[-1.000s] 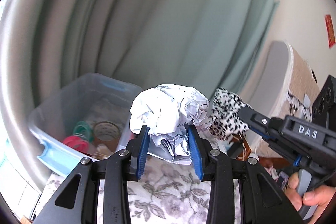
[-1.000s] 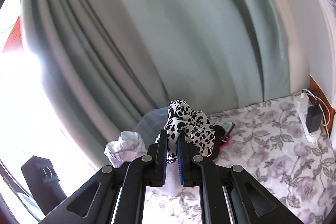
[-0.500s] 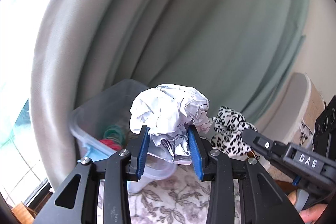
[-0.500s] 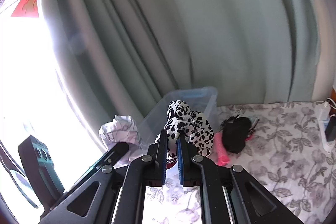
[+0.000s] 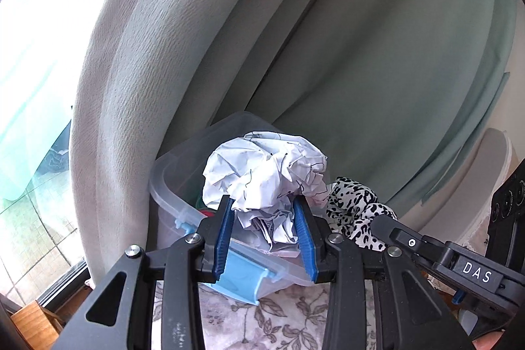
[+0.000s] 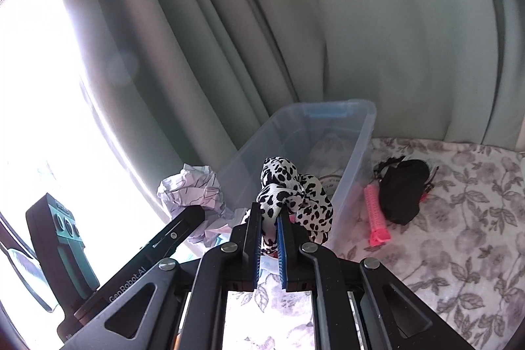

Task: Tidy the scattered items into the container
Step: 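Carry the paper with the left tool while the right tool carries the scrunchie over the box, then open both tools to drop the paper and scrunchie into the box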

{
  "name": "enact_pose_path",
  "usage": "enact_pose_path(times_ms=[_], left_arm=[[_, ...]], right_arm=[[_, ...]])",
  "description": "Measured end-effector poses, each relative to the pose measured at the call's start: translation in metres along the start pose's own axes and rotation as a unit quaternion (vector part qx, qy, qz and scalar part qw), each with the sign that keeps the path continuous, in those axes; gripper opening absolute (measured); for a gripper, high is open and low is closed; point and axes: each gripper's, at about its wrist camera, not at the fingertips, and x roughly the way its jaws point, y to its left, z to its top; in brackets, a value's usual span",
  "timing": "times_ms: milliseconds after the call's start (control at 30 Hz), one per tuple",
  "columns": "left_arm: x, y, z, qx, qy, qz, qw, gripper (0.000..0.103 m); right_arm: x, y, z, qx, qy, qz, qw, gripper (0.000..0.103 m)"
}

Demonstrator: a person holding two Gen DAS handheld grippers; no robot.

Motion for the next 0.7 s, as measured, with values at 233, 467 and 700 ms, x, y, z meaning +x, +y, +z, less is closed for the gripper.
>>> enact_pose_path(times_ms=[233, 467, 700], left_arm=[[0.017, 0.007, -0.004, -0.002, 0.007, 0.003, 1.0, 0.038], [0.03, 0.005, -0.007, 0.011, 0.006, 0.002, 0.9999, 0.038], [0.049, 0.009, -0.014, 0.003, 0.019, -0.002, 0.9998, 0.038]], right_arm=[[0.025, 0.0, -0.004, -0.003, 0.024, 0.005, 1.0, 0.009], [0.046, -0.008, -0.009, 0.004, 0.049, 0.002, 0.999, 0.009], [0.063, -0.019, -0.013, 0.016, 0.064, 0.0, 0.998, 0.009]])
